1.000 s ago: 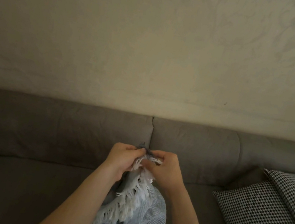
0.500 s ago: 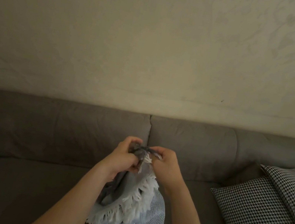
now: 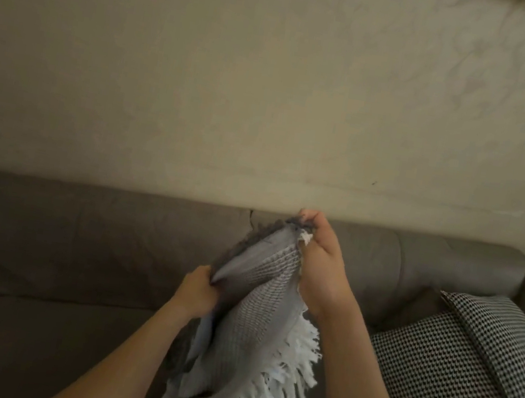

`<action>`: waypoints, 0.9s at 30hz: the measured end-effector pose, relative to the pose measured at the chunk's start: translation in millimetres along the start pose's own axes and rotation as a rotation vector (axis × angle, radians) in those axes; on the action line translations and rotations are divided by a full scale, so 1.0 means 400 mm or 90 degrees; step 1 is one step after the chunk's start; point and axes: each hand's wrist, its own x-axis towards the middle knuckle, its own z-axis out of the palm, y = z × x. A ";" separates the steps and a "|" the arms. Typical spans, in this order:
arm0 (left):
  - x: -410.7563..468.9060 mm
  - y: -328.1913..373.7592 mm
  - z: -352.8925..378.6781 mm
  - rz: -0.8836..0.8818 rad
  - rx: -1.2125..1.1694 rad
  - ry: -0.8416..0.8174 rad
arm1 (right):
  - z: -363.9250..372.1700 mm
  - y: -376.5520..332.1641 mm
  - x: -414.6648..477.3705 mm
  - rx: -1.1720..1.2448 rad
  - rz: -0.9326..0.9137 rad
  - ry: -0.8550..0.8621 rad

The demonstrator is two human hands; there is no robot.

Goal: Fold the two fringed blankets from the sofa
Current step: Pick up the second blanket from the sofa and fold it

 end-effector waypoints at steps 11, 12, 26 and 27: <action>0.065 0.117 -0.185 0.113 -0.078 0.057 | -0.010 -0.045 0.063 0.205 0.024 0.196; 0.064 0.101 -0.184 0.125 -0.036 -0.016 | -0.005 -0.054 0.065 0.212 -0.004 0.200; 0.004 -0.061 -0.082 0.017 0.243 -0.293 | -0.005 0.010 0.041 0.344 -0.039 0.083; 0.004 -0.065 -0.068 0.039 0.172 -0.292 | -0.009 0.012 0.039 0.386 -0.034 0.067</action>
